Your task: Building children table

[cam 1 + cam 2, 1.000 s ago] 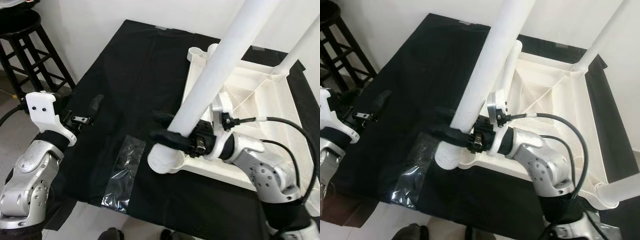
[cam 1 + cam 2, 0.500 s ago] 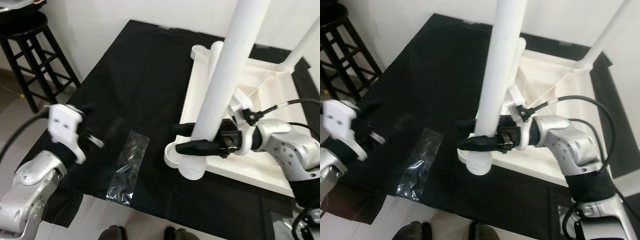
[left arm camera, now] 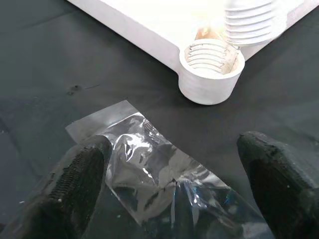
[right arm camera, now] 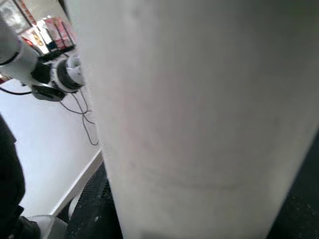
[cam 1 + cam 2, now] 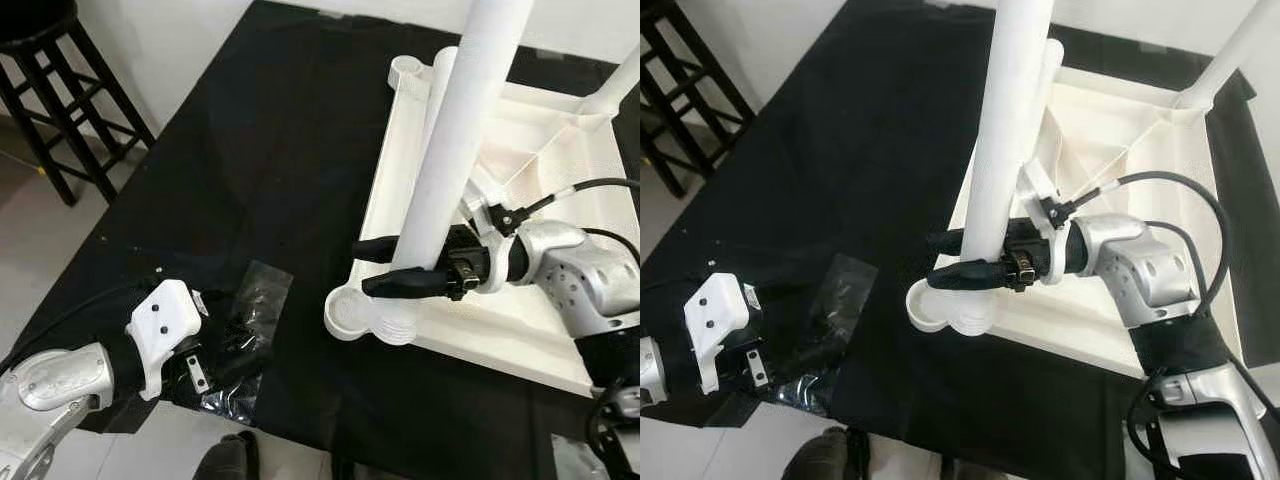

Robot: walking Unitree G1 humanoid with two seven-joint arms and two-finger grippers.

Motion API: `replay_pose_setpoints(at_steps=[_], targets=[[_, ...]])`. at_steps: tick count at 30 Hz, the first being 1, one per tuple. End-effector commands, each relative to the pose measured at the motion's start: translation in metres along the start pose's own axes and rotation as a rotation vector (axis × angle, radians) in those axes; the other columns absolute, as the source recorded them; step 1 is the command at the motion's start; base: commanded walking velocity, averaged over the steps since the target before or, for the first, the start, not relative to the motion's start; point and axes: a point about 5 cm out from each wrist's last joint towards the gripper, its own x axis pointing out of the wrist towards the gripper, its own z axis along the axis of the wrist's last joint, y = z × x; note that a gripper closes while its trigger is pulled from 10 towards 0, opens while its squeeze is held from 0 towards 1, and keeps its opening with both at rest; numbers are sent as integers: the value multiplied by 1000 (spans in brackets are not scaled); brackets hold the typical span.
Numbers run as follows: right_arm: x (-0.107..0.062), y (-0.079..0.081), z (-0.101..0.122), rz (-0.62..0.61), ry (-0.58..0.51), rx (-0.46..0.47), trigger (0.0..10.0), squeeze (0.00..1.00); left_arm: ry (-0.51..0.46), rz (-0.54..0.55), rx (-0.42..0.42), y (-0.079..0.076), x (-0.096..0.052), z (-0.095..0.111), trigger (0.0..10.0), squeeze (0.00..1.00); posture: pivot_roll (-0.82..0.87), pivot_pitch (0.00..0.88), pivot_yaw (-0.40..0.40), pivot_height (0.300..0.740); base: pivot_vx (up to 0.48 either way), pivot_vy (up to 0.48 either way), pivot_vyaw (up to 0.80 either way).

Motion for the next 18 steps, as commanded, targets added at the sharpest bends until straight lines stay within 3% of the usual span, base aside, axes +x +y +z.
replay_pose_setpoints(at_steps=[1,5,9,13,18], targets=[[5,3,0,40,8,-14,10000,0,3,-18,-8,-5,0,0,10000,0,90,326,-55,740,0,0,0],[21,11,6,141,-22,-33,10000,0,-8,20,-13,-4,-1,1,10000,0,99,331,-65,740,0,0,0],[25,9,8,146,-29,-56,10000,0,-15,32,-15,-4,0,2,10000,0,100,331,-69,740,0,0,0],[33,-4,3,85,25,-134,10000,0,-33,54,-22,-3,1,2,10000,0,97,327,-78,740,0,0,0],[34,-13,-3,23,70,-165,10000,0,-39,62,-26,-3,1,3,10000,0,95,327,-81,740,0,0,0]])
